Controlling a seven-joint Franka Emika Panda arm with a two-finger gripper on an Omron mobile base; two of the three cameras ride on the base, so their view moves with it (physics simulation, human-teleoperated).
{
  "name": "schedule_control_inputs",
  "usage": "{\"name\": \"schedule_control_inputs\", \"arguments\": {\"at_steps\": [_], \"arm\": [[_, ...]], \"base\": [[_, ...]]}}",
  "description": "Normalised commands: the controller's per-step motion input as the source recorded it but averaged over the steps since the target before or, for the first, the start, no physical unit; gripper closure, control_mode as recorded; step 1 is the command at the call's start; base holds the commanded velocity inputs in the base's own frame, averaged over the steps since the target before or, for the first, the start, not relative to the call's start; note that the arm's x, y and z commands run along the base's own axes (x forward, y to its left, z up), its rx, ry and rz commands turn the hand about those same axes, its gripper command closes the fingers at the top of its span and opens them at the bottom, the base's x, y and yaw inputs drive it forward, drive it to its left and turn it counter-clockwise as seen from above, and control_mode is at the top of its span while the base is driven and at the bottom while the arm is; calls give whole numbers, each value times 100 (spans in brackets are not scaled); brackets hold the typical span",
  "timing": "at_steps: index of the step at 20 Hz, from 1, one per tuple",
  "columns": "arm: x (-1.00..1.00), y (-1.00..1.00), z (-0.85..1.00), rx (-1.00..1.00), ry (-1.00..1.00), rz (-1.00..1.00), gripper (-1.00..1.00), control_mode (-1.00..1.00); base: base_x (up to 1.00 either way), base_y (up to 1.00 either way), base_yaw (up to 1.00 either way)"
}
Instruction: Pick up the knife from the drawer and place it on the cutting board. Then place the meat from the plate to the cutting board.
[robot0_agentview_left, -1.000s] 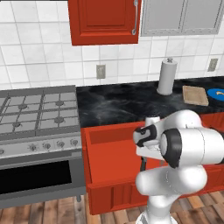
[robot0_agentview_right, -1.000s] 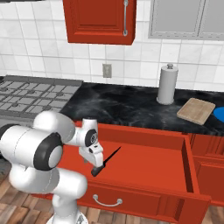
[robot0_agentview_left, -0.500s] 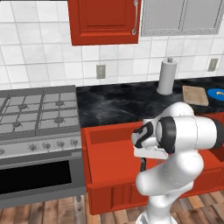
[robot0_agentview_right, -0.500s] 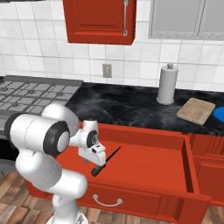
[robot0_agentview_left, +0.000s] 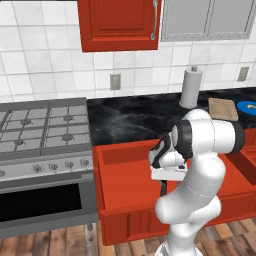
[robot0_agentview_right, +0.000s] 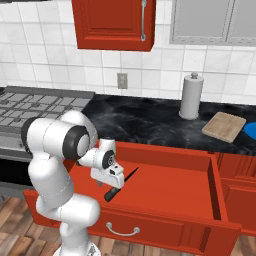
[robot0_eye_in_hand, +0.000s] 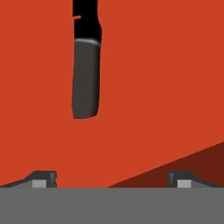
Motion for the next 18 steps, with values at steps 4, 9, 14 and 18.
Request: {"name": "schedule_control_inputs", "arguments": {"at_steps": [4,9,14,18], "arm": [[24,0,-24,0,0,6,-100,-100],[11,0,-19,0,0,0,-100,-100],[6,0,-29,2,0,0,-100,-100],[15,0,-33,3,0,0,-100,-100]], "base": [[0,0,0],[0,0,0],[0,0,0],[0,0,0]]}}
